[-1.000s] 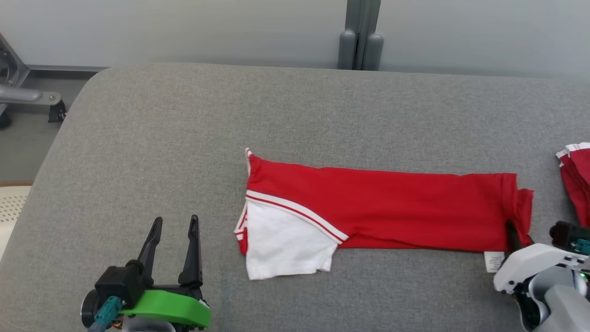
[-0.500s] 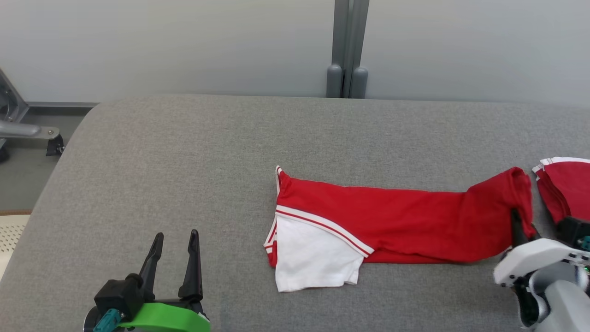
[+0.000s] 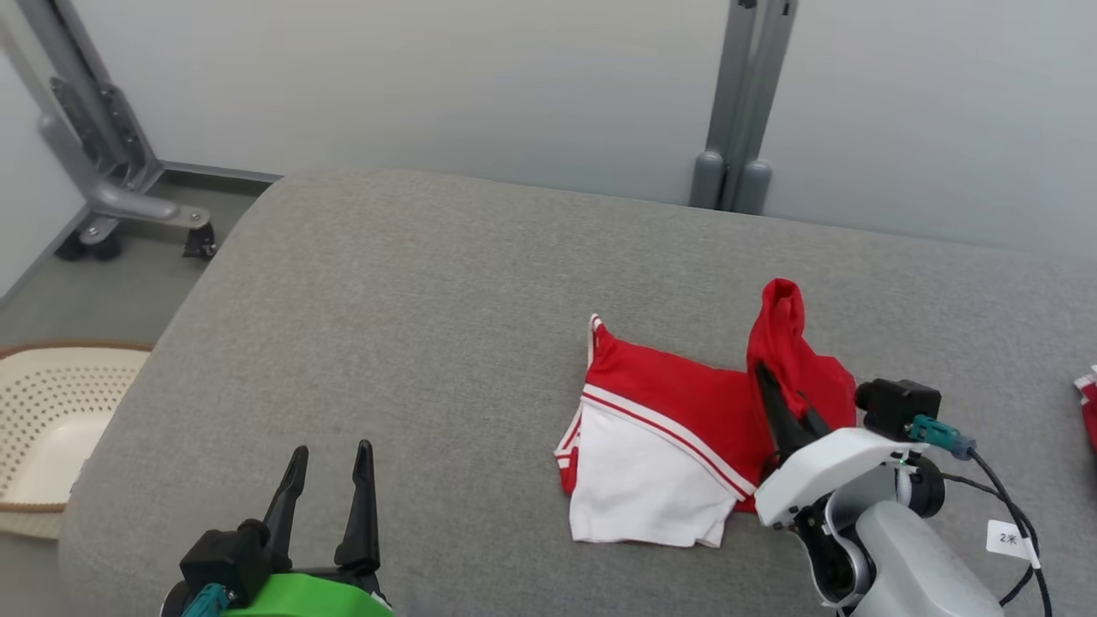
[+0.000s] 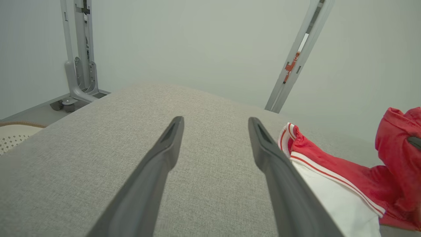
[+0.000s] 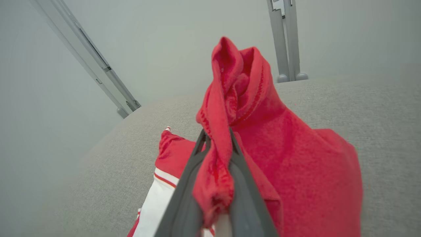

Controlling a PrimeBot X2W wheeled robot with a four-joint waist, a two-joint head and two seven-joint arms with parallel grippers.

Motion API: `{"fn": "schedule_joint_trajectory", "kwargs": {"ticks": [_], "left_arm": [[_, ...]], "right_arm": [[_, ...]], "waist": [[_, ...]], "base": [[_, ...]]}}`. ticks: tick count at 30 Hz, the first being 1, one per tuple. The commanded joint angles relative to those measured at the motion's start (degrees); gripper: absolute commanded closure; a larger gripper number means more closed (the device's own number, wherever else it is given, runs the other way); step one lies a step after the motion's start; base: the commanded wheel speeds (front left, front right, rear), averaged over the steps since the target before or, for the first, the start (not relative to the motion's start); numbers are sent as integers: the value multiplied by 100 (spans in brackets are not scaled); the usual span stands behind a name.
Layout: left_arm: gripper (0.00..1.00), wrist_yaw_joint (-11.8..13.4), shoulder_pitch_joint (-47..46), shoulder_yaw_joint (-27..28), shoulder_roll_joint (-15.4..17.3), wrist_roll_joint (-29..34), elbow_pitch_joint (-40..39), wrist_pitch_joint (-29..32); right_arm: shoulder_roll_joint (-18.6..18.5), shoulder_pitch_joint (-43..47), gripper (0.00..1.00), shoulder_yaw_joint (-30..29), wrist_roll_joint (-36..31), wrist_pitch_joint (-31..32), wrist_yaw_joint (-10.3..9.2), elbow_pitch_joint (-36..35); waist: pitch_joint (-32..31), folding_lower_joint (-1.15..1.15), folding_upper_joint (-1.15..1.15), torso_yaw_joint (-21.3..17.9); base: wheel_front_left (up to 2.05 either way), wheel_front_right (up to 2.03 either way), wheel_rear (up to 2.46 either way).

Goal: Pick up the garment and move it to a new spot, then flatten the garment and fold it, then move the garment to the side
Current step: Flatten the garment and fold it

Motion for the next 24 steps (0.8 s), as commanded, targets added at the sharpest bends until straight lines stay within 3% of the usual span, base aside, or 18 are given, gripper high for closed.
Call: {"fn": "schedule_joint_trajectory", "kwargs": {"ticks": [1,12,20,21,22,23,24], "left_arm": [[0,-18,60,9,13,56,8,-14],[0,-45,128,56,11,19,4,-14],[0,29,27,-53,10,-106,-97,-14],[0,36,21,-61,13,-116,-101,-14],[0,42,19,-70,12,-120,-104,-14],[0,46,15,-78,11,-122,-103,-14],[0,51,11,-77,11,-121,-95,-14]], "right_arm": [[38,-68,100,56,46,0,0,41],[262,-471,100,328,154,-122,0,993],[290,-745,100,537,229,-165,0,1691],[295,-787,71,563,216,-168,0,1796],[297,-812,18,587,208,-171,0,1870],[300,-812,0,677,333,-174,0,1879],[301,-806,0,780,384,-176,0,1856]], "waist": [[-39,0,0,443],[161,0,0,1199],[396,0,0,1348],[405,0,0,1351],[408,0,0,1352],[408,0,0,1356],[401,0,0,1355]], "base": [[0,0,0],[0,0,0],[0,0,0],[0,0,0],[0,0,0],[0,0,0],[0,0,0]]}}
